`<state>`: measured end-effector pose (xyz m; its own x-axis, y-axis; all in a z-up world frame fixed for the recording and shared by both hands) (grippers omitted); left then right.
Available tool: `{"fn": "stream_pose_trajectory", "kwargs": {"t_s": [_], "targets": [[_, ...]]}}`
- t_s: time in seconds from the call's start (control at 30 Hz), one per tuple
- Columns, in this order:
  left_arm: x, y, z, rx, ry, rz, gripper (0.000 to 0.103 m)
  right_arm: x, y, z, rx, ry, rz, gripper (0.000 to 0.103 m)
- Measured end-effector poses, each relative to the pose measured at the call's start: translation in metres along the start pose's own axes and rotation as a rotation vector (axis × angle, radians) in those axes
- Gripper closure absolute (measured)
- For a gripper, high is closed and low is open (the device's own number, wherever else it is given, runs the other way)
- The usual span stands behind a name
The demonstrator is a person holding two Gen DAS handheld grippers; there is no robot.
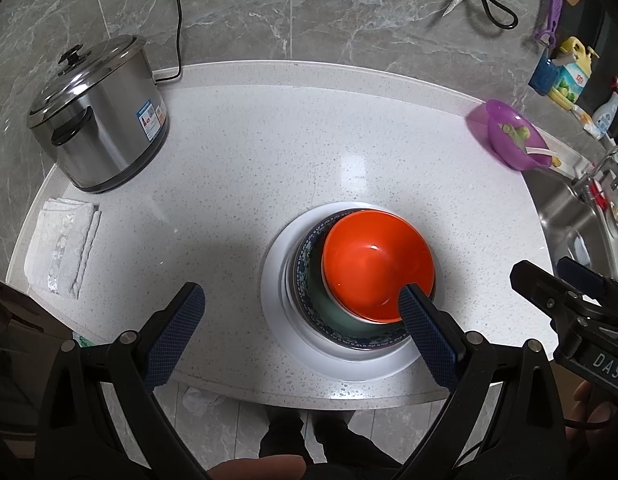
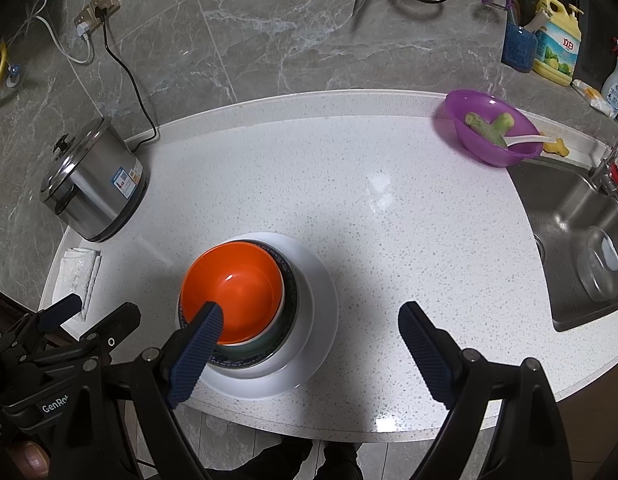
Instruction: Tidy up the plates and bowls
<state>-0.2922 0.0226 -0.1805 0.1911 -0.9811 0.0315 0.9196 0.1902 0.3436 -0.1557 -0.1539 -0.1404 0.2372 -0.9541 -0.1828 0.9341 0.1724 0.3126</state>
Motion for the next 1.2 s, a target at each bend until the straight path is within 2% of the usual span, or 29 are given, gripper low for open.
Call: {"fn": "stream_pose_trajectory", "kwargs": {"t_s": [1.2], "targets": [[0.0064, 0.0017, -0.0028, 0.002, 0.025, 0.001, 0.005, 0.0023, 0.0037, -0.0092, -0.019, 0.006, 0.009, 0.012]]}}
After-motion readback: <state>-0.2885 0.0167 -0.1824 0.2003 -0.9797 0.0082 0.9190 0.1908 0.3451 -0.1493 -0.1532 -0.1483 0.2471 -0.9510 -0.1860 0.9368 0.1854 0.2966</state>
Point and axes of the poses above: each gripper's, at about its wrist camera, not at the fingertips, and z roughly against the way its jaws point, x to its right, y to its top, the point moved 6 cm from there along -z, roughly the way its jaws point, and after that the axes turned 10 degrees about -x, right-handed, at the moved point
